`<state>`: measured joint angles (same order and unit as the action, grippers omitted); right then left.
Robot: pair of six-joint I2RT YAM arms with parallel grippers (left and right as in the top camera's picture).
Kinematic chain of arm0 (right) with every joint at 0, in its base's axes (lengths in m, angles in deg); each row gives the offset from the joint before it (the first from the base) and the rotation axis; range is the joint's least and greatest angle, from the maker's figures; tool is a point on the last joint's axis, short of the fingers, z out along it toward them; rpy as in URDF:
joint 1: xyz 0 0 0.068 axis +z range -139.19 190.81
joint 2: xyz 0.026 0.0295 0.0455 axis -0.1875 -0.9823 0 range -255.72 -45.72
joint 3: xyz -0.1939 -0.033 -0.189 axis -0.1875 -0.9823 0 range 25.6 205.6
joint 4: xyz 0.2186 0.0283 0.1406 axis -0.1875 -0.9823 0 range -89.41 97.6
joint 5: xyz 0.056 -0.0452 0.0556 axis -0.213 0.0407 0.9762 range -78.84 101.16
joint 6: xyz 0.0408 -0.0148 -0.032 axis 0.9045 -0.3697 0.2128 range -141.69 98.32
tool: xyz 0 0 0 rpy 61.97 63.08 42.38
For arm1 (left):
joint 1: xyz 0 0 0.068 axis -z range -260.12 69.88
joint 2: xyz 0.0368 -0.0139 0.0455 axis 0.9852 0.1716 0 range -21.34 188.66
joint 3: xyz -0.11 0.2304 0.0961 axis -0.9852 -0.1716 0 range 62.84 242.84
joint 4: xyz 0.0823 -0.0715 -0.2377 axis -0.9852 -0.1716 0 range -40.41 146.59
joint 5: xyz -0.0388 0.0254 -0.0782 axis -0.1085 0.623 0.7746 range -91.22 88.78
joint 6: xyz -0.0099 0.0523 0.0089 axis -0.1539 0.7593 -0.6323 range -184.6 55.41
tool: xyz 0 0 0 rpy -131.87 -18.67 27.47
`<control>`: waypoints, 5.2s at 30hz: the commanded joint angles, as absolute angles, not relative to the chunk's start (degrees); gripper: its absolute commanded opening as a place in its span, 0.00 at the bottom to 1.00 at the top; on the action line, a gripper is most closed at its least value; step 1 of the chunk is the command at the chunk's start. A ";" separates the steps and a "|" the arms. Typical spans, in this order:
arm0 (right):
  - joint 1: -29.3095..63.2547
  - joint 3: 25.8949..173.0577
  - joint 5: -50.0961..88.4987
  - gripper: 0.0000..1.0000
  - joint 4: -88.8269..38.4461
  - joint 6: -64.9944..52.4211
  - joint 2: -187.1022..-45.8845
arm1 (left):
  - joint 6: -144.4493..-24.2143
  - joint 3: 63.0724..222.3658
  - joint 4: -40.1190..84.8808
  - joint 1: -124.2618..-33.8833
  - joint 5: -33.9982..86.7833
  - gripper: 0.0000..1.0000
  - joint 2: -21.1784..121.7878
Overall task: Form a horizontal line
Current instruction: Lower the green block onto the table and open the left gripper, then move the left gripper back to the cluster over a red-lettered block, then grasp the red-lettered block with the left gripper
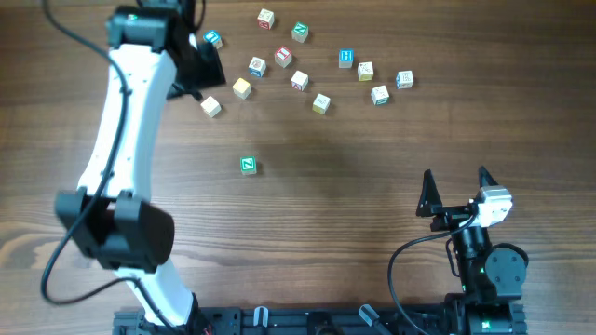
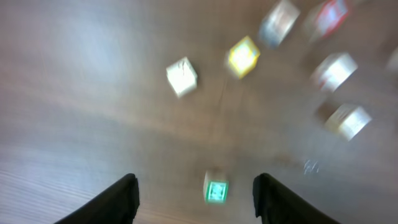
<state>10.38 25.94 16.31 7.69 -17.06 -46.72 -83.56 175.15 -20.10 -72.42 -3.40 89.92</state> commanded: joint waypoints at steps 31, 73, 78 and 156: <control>10.62 25.89 17.05 1.00 7.98 -17.63 -46.26 | -81.48 140.40 2.22 -62.28 0.32 0.42 93.77; 10.62 25.89 17.05 1.00 7.98 -17.63 -46.26 | -81.81 140.86 2.85 -66.82 -2.61 1.00 78.80; 10.62 25.89 17.05 1.00 7.98 -17.63 -46.26 | -82.16 140.86 4.14 -68.75 -2.61 1.00 74.53; 10.62 25.89 17.05 1.00 7.98 -17.63 -46.26 | -70.77 162.96 36.69 -69.38 4.23 0.38 113.68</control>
